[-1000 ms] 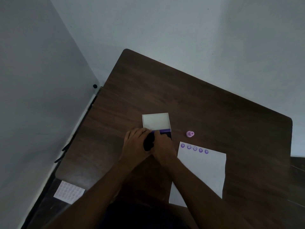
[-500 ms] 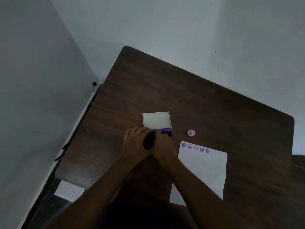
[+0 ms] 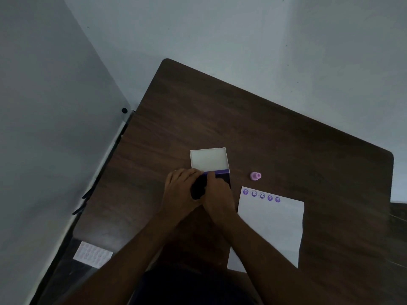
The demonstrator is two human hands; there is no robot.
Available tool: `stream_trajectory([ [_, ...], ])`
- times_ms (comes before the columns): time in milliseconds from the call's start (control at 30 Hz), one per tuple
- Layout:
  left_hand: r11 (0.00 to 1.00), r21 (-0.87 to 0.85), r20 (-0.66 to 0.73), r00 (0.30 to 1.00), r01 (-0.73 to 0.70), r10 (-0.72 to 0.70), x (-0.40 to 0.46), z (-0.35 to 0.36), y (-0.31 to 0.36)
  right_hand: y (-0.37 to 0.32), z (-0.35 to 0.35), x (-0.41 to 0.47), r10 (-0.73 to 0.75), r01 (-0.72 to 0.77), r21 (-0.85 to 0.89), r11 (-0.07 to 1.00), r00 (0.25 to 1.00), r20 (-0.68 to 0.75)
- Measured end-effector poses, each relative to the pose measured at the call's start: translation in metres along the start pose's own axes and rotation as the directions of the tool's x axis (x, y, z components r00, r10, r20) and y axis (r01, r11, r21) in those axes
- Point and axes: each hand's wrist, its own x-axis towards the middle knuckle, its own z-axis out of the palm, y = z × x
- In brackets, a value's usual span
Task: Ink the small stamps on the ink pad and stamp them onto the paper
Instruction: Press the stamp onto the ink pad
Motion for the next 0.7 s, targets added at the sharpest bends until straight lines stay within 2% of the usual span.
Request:
stream_trajectory([
  [67, 1.000, -0.013, -0.083, 0.996, -0.017, 0.016, 0.002, 0.004, -0.002, -0.001, 0.000, 0.001, 0.021, -0.021, 0.005, 1.000, 1.000, 0.015],
  [167, 1.000, 0.008, 0.002, 1.000, 0.007, -0.007, 0.006, 0.007, -0.004, -0.002, -0.003, 0.001, 0.052, -0.053, 0.015, 0.998, 0.998, 0.046],
  [233, 0.999, 0.051, -0.097, 0.995, -0.012, 0.017, 0.009, 0.011, -0.005, -0.001, -0.008, 0.000, 0.055, -0.056, 0.019, 0.998, 0.996, 0.071],
  [300, 0.998, 0.056, -0.036, 0.999, -0.007, 0.009, 0.013, 0.010, -0.002, 0.001, -0.015, -0.001, 0.066, -0.070, 0.039, 0.997, 0.994, 0.085],
  [333, 0.999, 0.053, 0.017, 1.000, -0.004, 0.003, 0.015, 0.010, -0.001, 0.003, -0.019, -0.003, 0.078, -0.083, 0.072, 0.994, 0.995, 0.069],
  [367, 0.999, 0.047, 0.014, 1.000, -0.007, 0.007, 0.014, 0.011, -0.001, 0.007, -0.022, -0.008, 0.082, -0.085, 0.130, 0.988, 0.996, 0.028],
  [433, 1.000, -0.028, -0.097, 0.995, -0.013, 0.010, 0.008, 0.009, 0.001, 0.017, -0.027, -0.024, 0.041, -0.003, 0.337, 0.942, 0.994, -0.105],
  [467, 0.992, -0.125, -0.131, 0.991, -0.006, -0.010, 0.002, 0.005, 0.005, 0.021, -0.030, -0.033, 0.022, 0.054, 0.453, 0.890, 0.987, -0.161],
  [533, 0.932, -0.362, -0.150, 0.987, -0.004, -0.054, -0.013, -0.006, 0.017, 0.029, -0.038, -0.053, 0.029, 0.125, 0.695, 0.708, 0.978, -0.205],
  [567, 0.895, -0.446, -0.155, 0.987, -0.023, -0.051, -0.019, -0.012, 0.025, 0.031, -0.042, -0.062, 0.042, 0.116, 0.816, 0.566, 0.985, -0.169],
  [633, 0.852, -0.519, -0.176, 0.984, -0.068, -0.028, -0.029, -0.029, 0.040, 0.034, -0.051, -0.076, -0.024, 0.036, 0.976, 0.215, 0.999, -0.031],
  [700, 0.836, -0.541, -0.200, 0.980, -0.092, -0.022, -0.038, -0.043, 0.058, 0.039, -0.058, -0.090, -0.136, -0.065, 0.990, -0.126, 0.989, 0.048],
])
